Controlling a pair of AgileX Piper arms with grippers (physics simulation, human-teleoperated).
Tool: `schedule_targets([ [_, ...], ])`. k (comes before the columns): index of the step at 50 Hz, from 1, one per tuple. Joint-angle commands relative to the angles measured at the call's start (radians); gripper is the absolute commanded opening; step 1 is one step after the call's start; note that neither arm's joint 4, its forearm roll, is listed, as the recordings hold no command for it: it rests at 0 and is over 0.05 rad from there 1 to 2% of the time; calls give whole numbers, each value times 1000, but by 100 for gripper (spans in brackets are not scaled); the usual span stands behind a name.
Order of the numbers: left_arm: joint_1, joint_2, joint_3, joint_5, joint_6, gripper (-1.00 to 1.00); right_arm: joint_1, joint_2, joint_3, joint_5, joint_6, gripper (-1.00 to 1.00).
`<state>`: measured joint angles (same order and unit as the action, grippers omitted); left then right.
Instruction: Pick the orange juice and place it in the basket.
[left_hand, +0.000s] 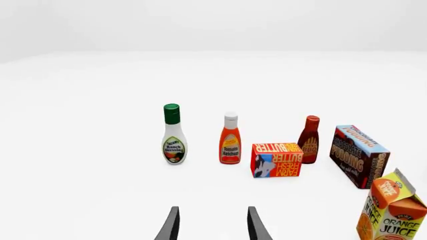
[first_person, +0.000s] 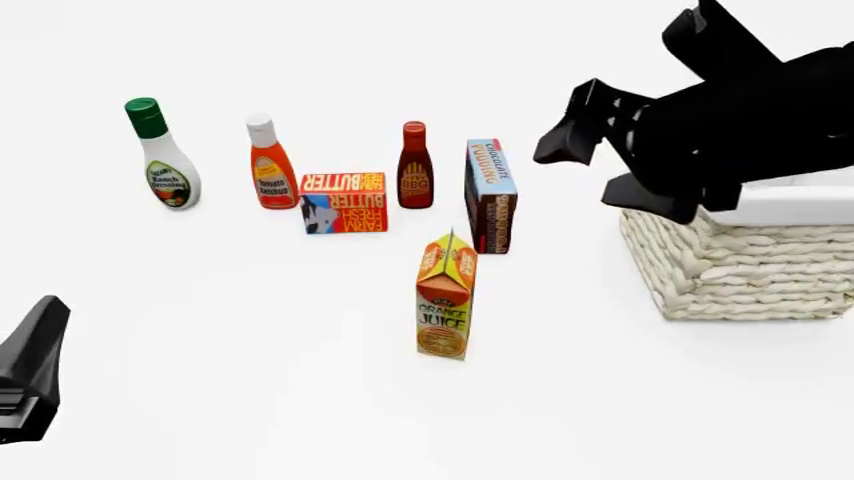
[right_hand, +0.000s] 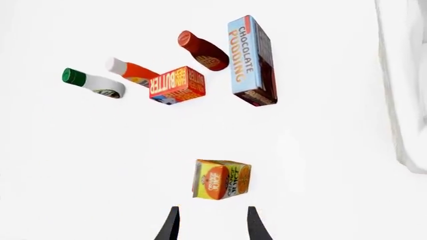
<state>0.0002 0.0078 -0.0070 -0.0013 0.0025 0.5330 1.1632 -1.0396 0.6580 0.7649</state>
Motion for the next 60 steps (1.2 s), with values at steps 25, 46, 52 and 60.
schedule_targets([
  [25,0,0,0,0,0,100,83,178,-257,261,108,100],
  [46,0,0,0,0,0,100,100,304,-426,417,112,100],
  [52,0,0,0,0,0,100,126,339,-470,450,129,100],
  [60,0,0,0,0,0,100,152,401,-537,528,152,100],
])
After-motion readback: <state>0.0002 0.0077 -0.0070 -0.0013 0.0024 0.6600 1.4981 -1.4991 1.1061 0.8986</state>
